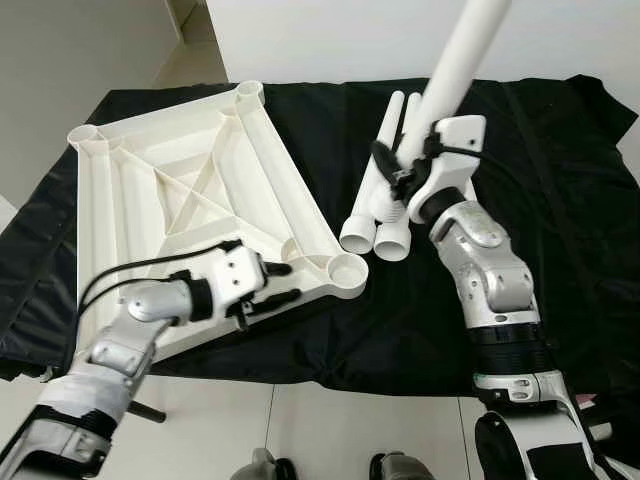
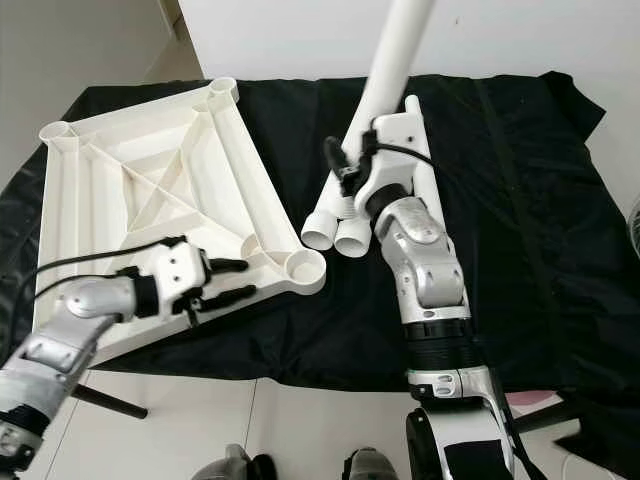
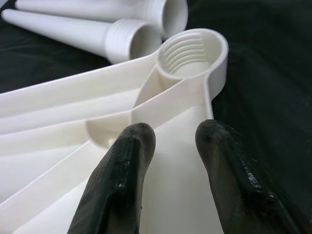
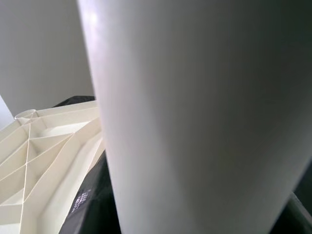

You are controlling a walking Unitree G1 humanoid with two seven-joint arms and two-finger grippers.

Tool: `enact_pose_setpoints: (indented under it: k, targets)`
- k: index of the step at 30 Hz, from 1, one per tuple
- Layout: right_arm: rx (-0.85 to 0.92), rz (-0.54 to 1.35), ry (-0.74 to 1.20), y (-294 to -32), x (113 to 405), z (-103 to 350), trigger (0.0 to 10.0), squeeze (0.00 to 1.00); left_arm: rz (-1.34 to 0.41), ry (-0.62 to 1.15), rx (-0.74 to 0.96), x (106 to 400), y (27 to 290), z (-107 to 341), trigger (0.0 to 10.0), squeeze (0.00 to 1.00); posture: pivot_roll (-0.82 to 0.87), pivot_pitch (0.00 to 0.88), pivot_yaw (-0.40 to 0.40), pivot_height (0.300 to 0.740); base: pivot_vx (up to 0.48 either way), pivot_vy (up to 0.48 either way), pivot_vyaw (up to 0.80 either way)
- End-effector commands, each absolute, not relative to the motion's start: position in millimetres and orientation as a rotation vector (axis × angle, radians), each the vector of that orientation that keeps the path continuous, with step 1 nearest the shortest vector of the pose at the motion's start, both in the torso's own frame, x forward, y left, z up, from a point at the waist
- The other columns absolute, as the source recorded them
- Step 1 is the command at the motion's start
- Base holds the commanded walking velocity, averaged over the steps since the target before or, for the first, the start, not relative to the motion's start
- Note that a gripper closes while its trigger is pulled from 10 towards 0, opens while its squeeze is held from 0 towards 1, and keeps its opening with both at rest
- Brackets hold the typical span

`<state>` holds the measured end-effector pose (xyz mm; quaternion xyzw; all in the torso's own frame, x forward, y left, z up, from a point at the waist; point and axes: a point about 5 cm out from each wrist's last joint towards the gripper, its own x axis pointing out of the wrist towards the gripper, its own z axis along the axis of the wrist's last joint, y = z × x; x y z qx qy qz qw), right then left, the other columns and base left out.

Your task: Building children table

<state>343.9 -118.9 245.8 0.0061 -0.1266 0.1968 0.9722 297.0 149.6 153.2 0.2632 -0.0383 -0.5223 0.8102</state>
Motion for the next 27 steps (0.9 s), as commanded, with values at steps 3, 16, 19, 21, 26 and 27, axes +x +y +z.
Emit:
enact_pose_setpoints:
  k: [3,16,19,21,26,27]
  targets:
    - [-0.004,0.427,-0.263,-111,342,243,10.0,0.0,-1.042,-0.069,0.575,298,168,163,10.0,0.0,-0.07,0.112,0.103,0.74,0.0,0.0,0.0]
    - [-0.012,0.432,-0.228,-108,346,235,10.0,0.0,-0.7,-0.232,0.189,325,174,206,10.0,0.0,-0.07,0.118,0.09,0.74,0.0,0.0,0.0]
    - [-0.013,0.435,-0.225,-107,346,234,10.0,0.0,-0.661,-0.218,0.15,329,174,207,10.0,0.0,-0.07,0.12,0.088,0.74,0.0,0.0,0.0]
    - [-0.017,0.446,-0.225,-105,345,233,10.0,0.0,-0.601,-0.2,0.106,333,177,207,10.0,0.0,-0.07,0.113,0.088,0.74,0.0,0.0,0.0]
    - [-0.04,0.494,-0.227,-100,339,230,10.0,0.0,-0.424,-0.148,0.05,340,187,201,10.0,0.0,-0.08,0.106,0.09,0.74,0.0,0.0,0.0]
    - [-0.046,0.502,-0.228,-100,338,229,10.0,0.0,-0.396,-0.136,0.033,341,188,199,10.0,0.0,-0.08,0.099,0.091,0.74,0.0,0.0,0.0]
